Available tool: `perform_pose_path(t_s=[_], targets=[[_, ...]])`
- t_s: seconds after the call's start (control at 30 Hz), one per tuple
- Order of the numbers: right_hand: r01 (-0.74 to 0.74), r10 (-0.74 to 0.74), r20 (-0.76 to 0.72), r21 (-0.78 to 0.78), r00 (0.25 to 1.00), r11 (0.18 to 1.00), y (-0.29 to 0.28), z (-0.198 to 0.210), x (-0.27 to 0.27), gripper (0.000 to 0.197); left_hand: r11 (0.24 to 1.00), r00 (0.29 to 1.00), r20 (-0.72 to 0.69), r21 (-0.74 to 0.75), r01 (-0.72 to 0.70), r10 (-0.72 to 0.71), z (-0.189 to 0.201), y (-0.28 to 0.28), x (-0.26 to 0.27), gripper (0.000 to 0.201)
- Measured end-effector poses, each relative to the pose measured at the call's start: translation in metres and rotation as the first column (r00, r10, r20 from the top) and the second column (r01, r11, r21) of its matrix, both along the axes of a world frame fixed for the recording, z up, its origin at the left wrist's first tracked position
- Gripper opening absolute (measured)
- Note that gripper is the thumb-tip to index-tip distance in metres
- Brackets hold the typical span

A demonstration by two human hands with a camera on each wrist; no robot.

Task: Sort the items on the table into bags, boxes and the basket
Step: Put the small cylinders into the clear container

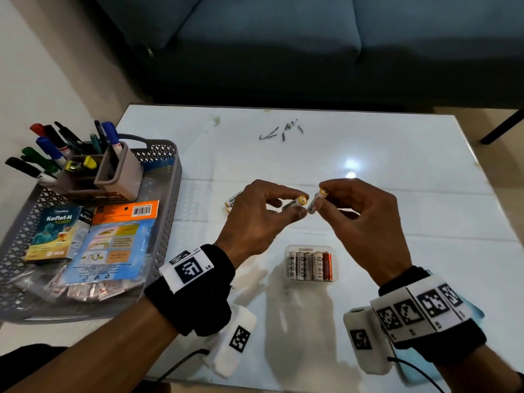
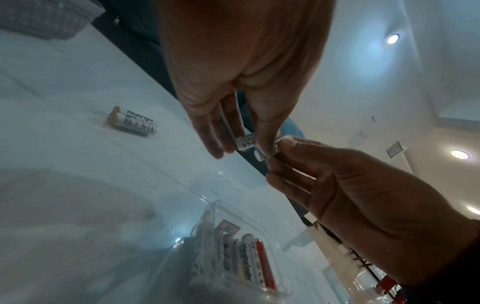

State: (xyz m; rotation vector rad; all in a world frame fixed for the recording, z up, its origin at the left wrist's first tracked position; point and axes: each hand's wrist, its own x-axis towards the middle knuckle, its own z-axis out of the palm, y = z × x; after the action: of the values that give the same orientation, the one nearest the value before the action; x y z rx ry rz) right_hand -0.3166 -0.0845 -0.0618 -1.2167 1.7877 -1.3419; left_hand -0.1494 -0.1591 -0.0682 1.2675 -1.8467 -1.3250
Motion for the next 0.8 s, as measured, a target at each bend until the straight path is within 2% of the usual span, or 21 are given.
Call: perform_pose_path(t_s=[0.1,0.2,0.37,0.5,0.67,0.8], targets=[[-0.046,0.047,-0.072,0.017,0.996,0.999,0.002,0.009,-0.009,0.022,0.999,0.999,-0.048,0.042,0.025,-0.023,0.008,0.002,-0.001,0.022],[-0.100,0.116,-0.105,0.151,0.988,0.983,0.011,0.011,-0.017,0.021,0.990,0.996,-0.045,0.112,0.080,-0.076,0.009,0.011,0.001,0.030],[-0.114,0.239,-0.253,0.425,0.937,0.898,0.028,0.002,-0.015,0.013,0.991,0.982,0.156,0.093,0.092,-0.106,-0.006,0.032,0.003,0.026],[-0.060,0.251,-0.390,0.440,0.886,0.896,0.028,-0.009,0.001,0.016,0.993,0.959,0.258,-0.005,0.119,-0.113,-0.017,0.046,0.001,0.021],[-0.004,0.240,-0.462,0.456,0.854,0.890,0.027,-0.014,0.004,0.018,0.986,0.931,0.352,-0.099,0.135,-0.093,-0.025,0.049,-0.001,0.013],[-0.062,0.341,-0.482,0.505,0.807,0.861,0.027,-0.018,0.009,0.005,0.963,0.880,0.458,-0.153,0.221,-0.129,-0.030,0.050,-0.002,0.010]])
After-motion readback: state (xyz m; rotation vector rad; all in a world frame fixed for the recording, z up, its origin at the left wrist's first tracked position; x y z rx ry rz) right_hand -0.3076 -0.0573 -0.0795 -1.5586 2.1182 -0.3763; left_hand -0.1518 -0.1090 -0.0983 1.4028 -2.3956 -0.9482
